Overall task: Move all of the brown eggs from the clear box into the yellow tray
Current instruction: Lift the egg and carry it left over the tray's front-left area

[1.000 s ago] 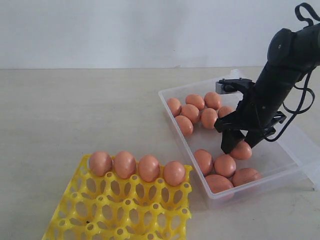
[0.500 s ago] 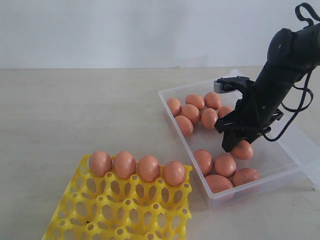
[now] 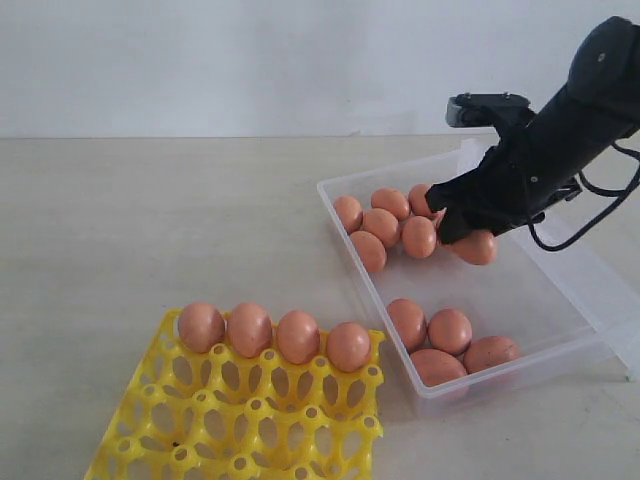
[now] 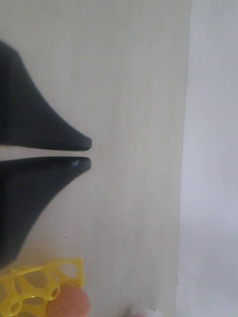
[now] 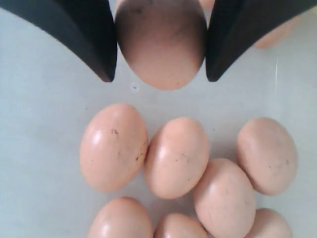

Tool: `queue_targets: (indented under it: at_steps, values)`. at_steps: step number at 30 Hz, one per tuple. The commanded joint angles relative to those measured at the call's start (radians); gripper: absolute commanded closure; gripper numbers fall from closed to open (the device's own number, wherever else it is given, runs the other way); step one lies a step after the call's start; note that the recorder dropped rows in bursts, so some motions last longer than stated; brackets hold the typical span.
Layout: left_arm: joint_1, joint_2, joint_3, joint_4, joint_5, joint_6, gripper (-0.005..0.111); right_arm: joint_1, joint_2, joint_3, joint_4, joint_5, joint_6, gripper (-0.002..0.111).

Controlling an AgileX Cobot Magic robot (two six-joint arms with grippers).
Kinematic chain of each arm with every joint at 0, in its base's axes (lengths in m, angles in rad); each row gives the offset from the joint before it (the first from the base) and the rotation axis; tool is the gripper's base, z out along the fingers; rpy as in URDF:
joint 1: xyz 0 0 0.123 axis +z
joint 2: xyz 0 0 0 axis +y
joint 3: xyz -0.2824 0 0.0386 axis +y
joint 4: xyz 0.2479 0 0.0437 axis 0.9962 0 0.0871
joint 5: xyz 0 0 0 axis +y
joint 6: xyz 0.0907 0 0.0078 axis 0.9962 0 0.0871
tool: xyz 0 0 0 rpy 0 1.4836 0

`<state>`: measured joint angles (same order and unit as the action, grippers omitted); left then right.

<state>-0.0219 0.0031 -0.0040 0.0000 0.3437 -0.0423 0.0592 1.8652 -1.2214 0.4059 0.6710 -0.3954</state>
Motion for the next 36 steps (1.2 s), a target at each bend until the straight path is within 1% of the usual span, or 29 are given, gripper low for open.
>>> queue_targets:
  at_steps: [1,4,6,9,14,17,22,25,28,30,36]
  values:
    - [-0.001,-0.003,0.004,0.000,-0.006,0.004,0.103,-0.008,-0.106,0.137,0.035,-0.133,-0.028,0.108]
    - [-0.001,-0.003,0.004,0.000,-0.006,0.004,0.103,0.013,-0.191,0.252,0.161,-0.275,-0.153,0.108]
    - [-0.001,-0.003,0.004,0.000,-0.006,0.004,0.103,0.048,-0.253,0.311,0.286,-0.349,-0.304,0.108]
    - [-0.001,-0.003,0.004,0.000,-0.006,0.004,0.103,0.125,-0.329,0.344,0.454,-0.394,-0.577,0.108]
    - [-0.001,-0.003,0.004,0.000,-0.006,0.004,0.103,0.294,-0.375,0.324,0.679,-0.406,-0.889,0.108]
    - [-0.001,-0.003,0.004,0.000,-0.006,0.004,0.103,0.404,-0.373,0.312,0.790,-0.406,-1.008,0.108]
    - [-0.001,-0.003,0.004,0.000,-0.006,0.004,0.103,0.557,-0.339,0.312,0.994,-0.412,-1.236,0.108]
    - [-0.001,-0.003,0.004,0.000,-0.006,0.004,0.103,0.627,-0.291,0.312,1.154,-0.392,-1.396,0.108]
    - [-0.001,-0.003,0.004,0.000,-0.006,0.004,0.103,0.650,-0.227,0.312,1.338,-0.317,-1.566,0.108]
    - [-0.001,-0.003,0.004,0.000,-0.006,0.004,0.103,0.650,-0.177,0.299,1.338,-0.243,-1.611,0.108]
    - [-0.001,-0.003,0.004,0.000,-0.006,0.004,0.103,0.650,-0.106,0.185,1.338,-0.202,-1.519,0.108]
